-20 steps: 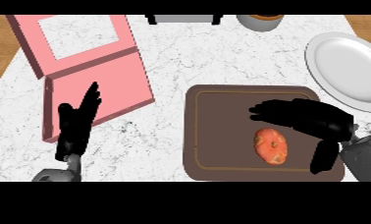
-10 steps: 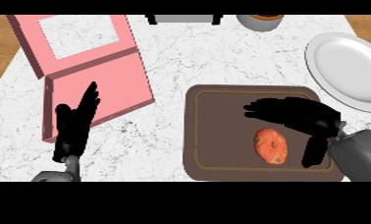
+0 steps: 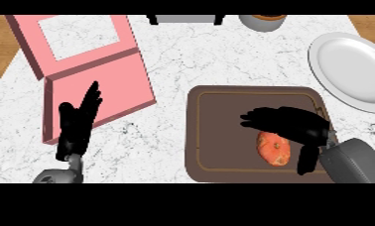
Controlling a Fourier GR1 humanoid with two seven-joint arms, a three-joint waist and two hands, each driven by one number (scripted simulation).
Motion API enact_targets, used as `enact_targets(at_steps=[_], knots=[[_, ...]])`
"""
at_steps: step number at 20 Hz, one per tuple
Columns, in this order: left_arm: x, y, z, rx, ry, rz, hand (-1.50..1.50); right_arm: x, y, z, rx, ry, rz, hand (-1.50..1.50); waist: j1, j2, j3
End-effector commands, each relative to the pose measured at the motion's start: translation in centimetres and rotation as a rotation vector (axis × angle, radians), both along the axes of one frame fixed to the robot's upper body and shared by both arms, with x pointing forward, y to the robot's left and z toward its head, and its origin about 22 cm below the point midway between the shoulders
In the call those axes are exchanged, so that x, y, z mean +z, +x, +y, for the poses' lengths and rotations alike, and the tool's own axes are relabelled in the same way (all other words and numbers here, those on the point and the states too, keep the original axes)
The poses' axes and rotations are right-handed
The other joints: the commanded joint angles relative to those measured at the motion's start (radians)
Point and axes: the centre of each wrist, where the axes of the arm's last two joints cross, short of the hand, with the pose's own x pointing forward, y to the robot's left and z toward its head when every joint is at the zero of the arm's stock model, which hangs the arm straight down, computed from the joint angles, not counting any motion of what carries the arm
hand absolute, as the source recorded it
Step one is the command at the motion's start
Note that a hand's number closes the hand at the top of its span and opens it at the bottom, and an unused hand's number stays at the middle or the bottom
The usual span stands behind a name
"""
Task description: Pick the squash from the tray and place it in the plate
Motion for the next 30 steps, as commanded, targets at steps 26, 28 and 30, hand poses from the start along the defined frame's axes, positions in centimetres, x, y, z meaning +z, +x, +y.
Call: enact_targets(at_steps=[26,28,30], knots=[[0.4,-0.3,0.9,0.004,-0.016,0.001,0.0,5.0,4.1,-9.3,-0.656,0.213,-0.481,1.5,-0.005,-0.002,0.0],[-0.2,-1.0,-0.4,0.019,-0.016,0.007,0.0,6.7,3.6,-11.3,-0.698,0.305,-0.524,1.5,-0.008,-0.003,0.0],[-0.1,0.2,0.9,0.017,-0.002,-0.007,0.0,9.5,4.3,-11.7,-0.786,0.368,-0.642,1.5,-0.017,-0.002,-0.001]])
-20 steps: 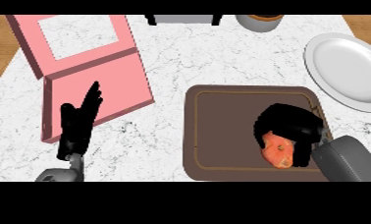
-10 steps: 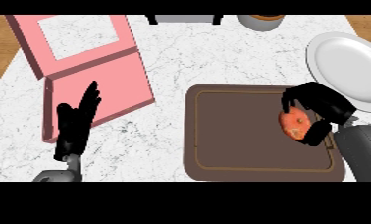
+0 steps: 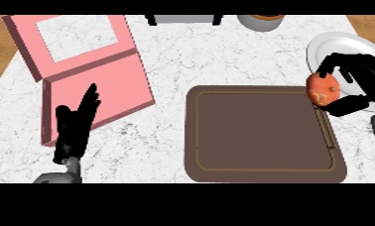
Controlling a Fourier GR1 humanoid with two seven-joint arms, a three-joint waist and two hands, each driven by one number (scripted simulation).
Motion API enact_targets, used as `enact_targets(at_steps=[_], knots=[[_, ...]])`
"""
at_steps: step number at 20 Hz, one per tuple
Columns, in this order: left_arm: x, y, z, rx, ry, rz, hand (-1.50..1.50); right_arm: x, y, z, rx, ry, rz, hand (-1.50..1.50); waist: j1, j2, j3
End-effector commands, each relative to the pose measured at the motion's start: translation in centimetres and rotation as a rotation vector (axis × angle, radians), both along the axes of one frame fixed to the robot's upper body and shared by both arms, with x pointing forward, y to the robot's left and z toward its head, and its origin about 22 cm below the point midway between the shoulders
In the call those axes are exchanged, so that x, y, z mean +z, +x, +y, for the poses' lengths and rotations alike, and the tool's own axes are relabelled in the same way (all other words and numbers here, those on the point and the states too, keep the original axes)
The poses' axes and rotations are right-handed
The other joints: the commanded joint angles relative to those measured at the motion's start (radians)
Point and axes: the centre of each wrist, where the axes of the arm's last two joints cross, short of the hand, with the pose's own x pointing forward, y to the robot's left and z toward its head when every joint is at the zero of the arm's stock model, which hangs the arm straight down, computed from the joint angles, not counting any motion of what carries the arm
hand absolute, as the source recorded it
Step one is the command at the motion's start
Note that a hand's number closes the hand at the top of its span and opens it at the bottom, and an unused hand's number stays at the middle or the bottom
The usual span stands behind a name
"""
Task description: Pick the squash from the tray and place it in the plate
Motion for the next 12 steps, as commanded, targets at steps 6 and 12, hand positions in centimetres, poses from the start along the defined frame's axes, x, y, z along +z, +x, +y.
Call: enact_targets(at_steps=[6,12], knots=[[0.5,-0.3,0.2,0.001,-0.012,0.006,0.0,5.8,0.0,-3.1,-0.279,0.116,-0.205,1.5,0.007,0.0,0.0],[0.0,-0.1,-1.7,-0.016,-0.018,-0.006,0.0,3.8,1.4,-7.5,-0.368,0.14,-0.141,1.5,0.019,0.005,0.0]])
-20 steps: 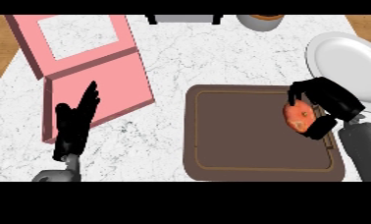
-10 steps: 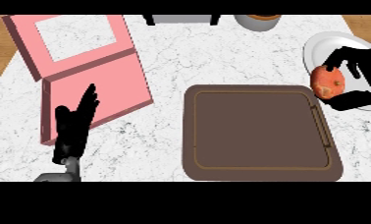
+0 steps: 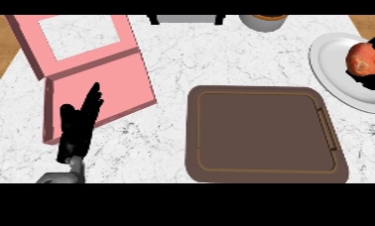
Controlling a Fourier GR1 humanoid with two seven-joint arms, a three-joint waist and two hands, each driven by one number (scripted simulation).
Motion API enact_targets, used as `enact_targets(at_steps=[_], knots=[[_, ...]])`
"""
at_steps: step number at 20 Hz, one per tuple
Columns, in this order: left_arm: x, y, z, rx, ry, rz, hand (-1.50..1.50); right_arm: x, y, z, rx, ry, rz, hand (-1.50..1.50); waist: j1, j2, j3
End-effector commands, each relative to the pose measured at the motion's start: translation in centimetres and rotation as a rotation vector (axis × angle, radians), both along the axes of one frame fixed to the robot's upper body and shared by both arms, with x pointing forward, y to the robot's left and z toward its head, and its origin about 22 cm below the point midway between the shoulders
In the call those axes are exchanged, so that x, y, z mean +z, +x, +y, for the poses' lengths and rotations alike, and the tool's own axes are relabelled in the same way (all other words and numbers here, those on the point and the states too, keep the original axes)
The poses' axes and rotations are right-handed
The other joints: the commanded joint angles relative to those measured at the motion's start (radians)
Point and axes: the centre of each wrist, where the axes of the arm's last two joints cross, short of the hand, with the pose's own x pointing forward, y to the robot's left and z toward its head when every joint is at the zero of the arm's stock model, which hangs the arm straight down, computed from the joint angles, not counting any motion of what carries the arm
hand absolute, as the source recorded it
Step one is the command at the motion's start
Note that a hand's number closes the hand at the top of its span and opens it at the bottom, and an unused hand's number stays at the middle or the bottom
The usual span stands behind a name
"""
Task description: Pick the squash from the tray and place it in the plate
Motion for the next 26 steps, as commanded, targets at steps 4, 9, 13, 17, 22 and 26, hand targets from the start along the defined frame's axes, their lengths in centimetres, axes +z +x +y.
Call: enact_targets(at_steps=[4,9,13,17,22,26], knots=[[0.5,1.2,1.3,-0.008,0.017,-0.013,0.0,-0.8,1.8,-3.6,-0.096,-0.004,0.042,1.5,0.013,0.005,0.001],[-0.6,-1.3,-0.1,-0.027,-0.002,-0.005,0.0,-0.8,3.4,-4.1,-0.117,-0.022,0.092,1.5,0.024,0.007,0.001],[-0.4,0.9,-0.8,-0.047,-0.005,-0.006,0.0,-2.5,3.0,-5.0,-0.146,-0.045,0.151,1.5,0.04,0.018,0.003],[-0.1,1.2,-0.7,-0.048,-0.01,-0.029,0.0,-1.3,1.7,-7.4,-0.109,-0.046,0.331,1.5,0.042,0.019,0.003],[0.0,1.0,-1.8,-0.066,-0.007,-0.039,0.0,-4.4,0.2,-8.0,-0.086,-0.085,0.535,1.5,0.058,0.027,0.005],[-0.4,1.3,-1.9,-0.059,-0.007,-0.029,0.0,-5.8,0.3,-7.2,0.014,-0.051,0.547,-1.5,0.052,0.028,0.006]])
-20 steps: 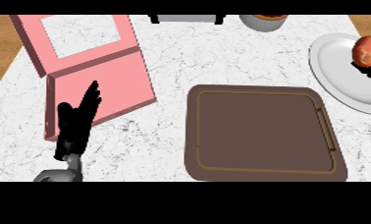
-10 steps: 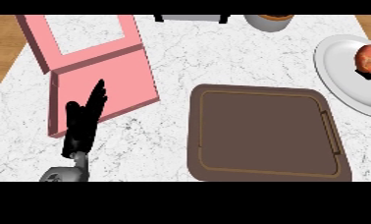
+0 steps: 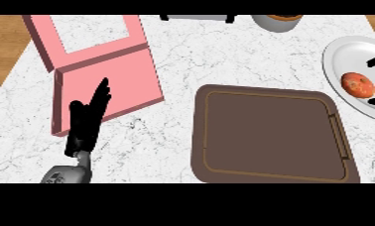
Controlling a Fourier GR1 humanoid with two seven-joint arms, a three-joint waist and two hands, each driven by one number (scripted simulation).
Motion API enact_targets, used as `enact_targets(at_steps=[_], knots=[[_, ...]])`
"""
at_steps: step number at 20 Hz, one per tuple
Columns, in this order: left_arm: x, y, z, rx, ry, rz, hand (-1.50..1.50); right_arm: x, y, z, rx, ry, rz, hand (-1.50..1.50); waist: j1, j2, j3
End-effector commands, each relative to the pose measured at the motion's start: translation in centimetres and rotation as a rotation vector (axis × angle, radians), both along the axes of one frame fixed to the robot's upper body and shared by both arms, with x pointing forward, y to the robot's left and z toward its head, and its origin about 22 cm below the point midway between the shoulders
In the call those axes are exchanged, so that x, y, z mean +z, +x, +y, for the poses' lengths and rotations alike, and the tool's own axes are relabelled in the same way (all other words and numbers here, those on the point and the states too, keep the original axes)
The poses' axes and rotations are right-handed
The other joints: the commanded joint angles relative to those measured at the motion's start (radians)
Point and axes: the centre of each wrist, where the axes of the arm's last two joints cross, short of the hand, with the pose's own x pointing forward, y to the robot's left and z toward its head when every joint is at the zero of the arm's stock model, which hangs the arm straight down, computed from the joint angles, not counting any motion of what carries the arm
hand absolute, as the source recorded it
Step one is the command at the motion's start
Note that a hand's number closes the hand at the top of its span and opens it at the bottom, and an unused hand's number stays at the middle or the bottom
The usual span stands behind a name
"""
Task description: Pick the squash from the tray and place it in the plate
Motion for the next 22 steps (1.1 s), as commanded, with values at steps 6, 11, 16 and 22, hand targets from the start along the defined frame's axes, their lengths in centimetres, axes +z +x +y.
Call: enact_targets(at_steps=[6,11,16,22], knots=[[0.4,-0.1,0.8,0.015,0.003,-0.009,0.0,2.1,-0.4,-1.6,0.169,0.318,-0.154,-1.5,-0.008,-0.007,0.001],[-0.2,-0.9,1.7,0.027,-0.001,0.006,0.0,1.2,-1.9,-2.8,0.098,0.693,-0.332,-1.5,-0.01,-0.005,0.003],[0.2,-0.1,0.8,0.014,0.004,0.004,0.0,1.4,-3.5,-4.4,0.068,0.828,-0.323,-1.5,-0.014,0.0,0.003],[0.5,0.7,1.1,0.017,-0.018,-0.003,0.0,0.7,-4.8,-5.2,0.115,0.869,-0.289,-1.5,-0.019,0.001,0.004]])
